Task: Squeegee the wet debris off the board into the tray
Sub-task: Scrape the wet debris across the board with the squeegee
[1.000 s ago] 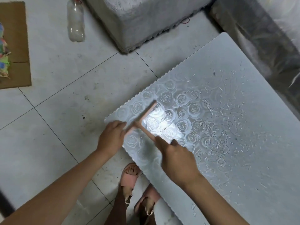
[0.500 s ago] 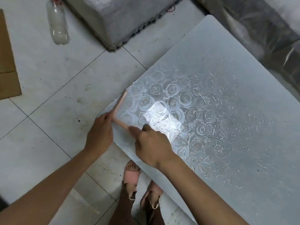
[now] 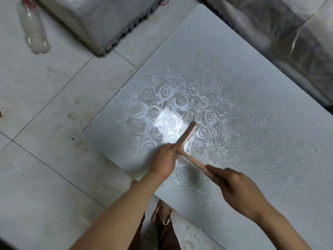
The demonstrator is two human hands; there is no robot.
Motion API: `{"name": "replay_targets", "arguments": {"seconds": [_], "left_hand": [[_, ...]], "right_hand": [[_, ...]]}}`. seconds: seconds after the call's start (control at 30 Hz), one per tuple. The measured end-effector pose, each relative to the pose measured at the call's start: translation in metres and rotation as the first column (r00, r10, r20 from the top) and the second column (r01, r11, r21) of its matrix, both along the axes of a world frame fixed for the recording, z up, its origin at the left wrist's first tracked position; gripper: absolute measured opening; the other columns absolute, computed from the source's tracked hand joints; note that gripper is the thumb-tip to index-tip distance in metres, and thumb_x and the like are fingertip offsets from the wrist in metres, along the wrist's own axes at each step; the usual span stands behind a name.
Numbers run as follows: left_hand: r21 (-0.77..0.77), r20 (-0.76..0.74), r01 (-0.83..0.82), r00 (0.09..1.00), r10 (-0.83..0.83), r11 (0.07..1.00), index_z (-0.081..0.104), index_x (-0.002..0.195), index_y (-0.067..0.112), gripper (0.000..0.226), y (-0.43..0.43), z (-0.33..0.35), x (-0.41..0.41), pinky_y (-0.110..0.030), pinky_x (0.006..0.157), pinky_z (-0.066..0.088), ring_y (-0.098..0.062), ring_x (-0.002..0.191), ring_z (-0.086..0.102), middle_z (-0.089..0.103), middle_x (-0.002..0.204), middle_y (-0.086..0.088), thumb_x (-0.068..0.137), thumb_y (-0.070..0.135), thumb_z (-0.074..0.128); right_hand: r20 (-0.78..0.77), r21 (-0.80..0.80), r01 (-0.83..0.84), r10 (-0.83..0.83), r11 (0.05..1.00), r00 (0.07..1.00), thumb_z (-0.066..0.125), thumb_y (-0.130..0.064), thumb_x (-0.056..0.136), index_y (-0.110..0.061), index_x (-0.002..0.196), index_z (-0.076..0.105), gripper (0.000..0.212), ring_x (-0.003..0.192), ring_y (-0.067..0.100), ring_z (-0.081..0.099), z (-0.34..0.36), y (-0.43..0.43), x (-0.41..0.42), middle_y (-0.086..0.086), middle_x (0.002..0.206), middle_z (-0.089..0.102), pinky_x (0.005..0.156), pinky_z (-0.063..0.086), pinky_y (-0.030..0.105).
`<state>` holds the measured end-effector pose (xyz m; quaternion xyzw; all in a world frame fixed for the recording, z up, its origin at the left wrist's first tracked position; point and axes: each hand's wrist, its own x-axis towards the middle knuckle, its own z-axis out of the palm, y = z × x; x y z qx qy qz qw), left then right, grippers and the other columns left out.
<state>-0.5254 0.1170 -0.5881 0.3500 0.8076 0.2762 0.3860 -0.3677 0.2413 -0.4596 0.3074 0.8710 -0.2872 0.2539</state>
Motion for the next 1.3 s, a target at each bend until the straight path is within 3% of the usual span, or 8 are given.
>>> {"name": "replay_targets", "arguments": {"seconds": [0.07,0.2,0.33,0.53,0.73,0.97,1.1,1.3], "left_hand": [[0.025,-0.016,-0.051,0.999,0.052,0.998,0.057,0.13,0.012,0.04,-0.004,0.009,-0.003,-0.03,0.093,0.042,-0.026,0.107,0.057,0.064,0.113,-0.009,0.091,0.003,0.055],[-0.042,-0.3,-0.18,0.94,0.16,0.983,0.061,0.125,0.014,0.032,-0.048,0.022,-0.05,-0.037,0.083,0.045,-0.032,0.102,0.059,0.066,0.112,-0.011,0.095,0.01,0.052],[-0.146,-0.398,-0.248,0.901,0.173,0.958,0.057,0.13,0.014,0.034,-0.09,0.021,-0.09,-0.044,0.081,0.048,-0.036,0.1,0.06,0.066,0.111,-0.016,0.097,0.014,0.05],[-0.144,-0.358,-0.301,0.904,0.234,0.943,0.059,0.126,0.008,0.032,-0.057,0.007,-0.048,-0.045,0.084,0.048,-0.037,0.099,0.061,0.064,0.11,-0.018,0.095,0.008,0.052],[-0.076,-0.186,-0.091,0.98,0.076,0.993,0.062,0.125,0.014,0.035,0.02,0.005,0.045,-0.04,0.084,0.046,-0.03,0.097,0.06,0.065,0.103,-0.012,0.091,0.011,0.058],[-0.025,0.083,-0.042,0.996,0.044,0.999,0.064,0.122,0.014,0.036,0.067,0.012,0.09,-0.034,0.09,0.05,-0.023,0.099,0.064,0.067,0.107,-0.009,0.087,0.005,0.062],[0.021,-0.132,-0.09,0.987,0.092,0.996,0.067,0.115,0.019,0.029,0.034,0.019,0.054,-0.027,0.079,0.049,-0.02,0.089,0.064,0.068,0.1,-0.003,0.087,0.015,0.064],[-0.156,-0.295,-0.185,0.946,0.133,0.97,0.06,0.123,0.017,0.029,-0.031,0.014,-0.005,-0.046,0.082,0.053,-0.032,0.093,0.065,0.068,0.104,-0.011,0.094,0.022,0.056]], "right_hand": [[-0.087,0.003,-0.029,0.029,1.0,0.996,0.043,-0.028,0.097,-0.043,0.135,0.046,0.041,0.087,0.029,0.062,0.008,-0.002,-0.005,0.0,0.089,0.063,0.071,0.049,0.039],[-0.267,-0.113,-0.099,0.065,0.989,0.961,0.046,-0.018,0.094,-0.036,0.139,0.043,0.049,0.097,0.033,0.06,0.0,-0.027,-0.053,0.008,0.104,0.062,0.079,0.048,0.036],[-0.237,-0.156,-0.166,0.126,0.974,0.963,0.046,-0.008,0.089,-0.032,0.143,0.037,0.06,0.093,0.036,0.058,-0.023,-0.062,-0.107,0.013,0.1,0.055,0.072,0.042,0.032],[-0.172,-0.141,-0.121,0.096,0.983,0.98,0.044,-0.008,0.089,-0.035,0.144,0.034,0.062,0.096,0.034,0.059,-0.037,-0.047,-0.067,0.009,0.105,0.052,0.072,0.042,0.033],[-0.084,-0.158,0.073,-0.087,0.985,0.993,0.042,-0.026,0.099,-0.041,0.139,0.043,0.043,0.101,0.026,0.06,-0.021,0.025,0.055,-0.001,0.102,0.059,0.081,0.047,0.035],[-0.079,0.08,0.072,-0.066,0.994,0.995,0.045,-0.029,0.096,-0.041,0.135,0.048,0.041,0.081,0.029,0.062,0.013,0.039,0.103,-0.003,0.086,0.061,0.065,0.049,0.039],[-0.205,-0.017,0.044,-0.046,0.999,0.978,0.046,-0.028,0.096,-0.038,0.136,0.048,0.041,0.085,0.031,0.063,0.014,0.029,0.078,0.001,0.093,0.063,0.069,0.05,0.04],[-0.236,-0.069,-0.093,0.075,0.993,0.969,0.041,-0.016,0.096,-0.032,0.137,0.046,0.044,0.085,0.031,0.06,-0.025,-0.009,-0.01,0.008,0.093,0.056,0.066,0.04,0.03]]}}
